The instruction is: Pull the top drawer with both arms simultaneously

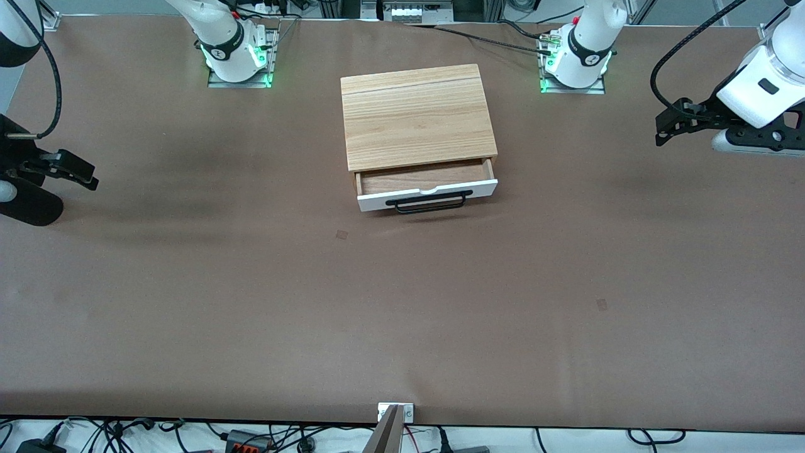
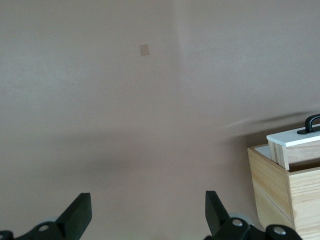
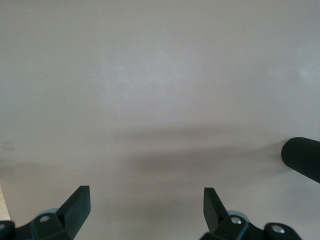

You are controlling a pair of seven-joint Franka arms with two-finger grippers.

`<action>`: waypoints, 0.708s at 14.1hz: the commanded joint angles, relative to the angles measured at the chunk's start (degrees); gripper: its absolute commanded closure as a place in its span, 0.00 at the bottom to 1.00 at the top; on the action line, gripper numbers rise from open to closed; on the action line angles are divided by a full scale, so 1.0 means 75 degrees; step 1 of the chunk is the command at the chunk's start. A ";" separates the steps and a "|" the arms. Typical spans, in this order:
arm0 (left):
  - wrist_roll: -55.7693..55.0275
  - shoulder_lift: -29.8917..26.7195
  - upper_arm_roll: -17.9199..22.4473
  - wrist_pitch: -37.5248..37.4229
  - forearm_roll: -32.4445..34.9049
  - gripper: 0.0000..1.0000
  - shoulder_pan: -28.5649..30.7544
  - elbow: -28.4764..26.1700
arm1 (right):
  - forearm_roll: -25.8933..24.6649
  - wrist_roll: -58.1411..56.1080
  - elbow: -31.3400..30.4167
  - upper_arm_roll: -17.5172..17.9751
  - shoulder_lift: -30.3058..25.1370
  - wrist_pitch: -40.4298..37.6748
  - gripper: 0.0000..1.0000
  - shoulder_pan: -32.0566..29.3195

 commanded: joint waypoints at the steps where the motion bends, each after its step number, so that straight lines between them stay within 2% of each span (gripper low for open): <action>1: 0.0210 -0.0026 0.0079 0.0135 -0.0112 0.00 -0.0053 -0.0098 | -0.0124 -0.0111 -0.0242 0.0119 -0.0280 0.0038 0.00 -0.0069; 5: 0.0222 0.0068 0.0068 0.0112 -0.0101 0.00 -0.0076 0.0066 | -0.0066 -0.0100 -0.0183 0.0107 -0.0339 -0.0617 0.00 -0.0081; 10: 0.0222 0.0138 0.0067 0.0100 -0.0101 0.00 -0.0112 0.0137 | 0.0040 -0.0099 -0.0183 0.0131 -0.0316 -0.0525 0.00 -0.0057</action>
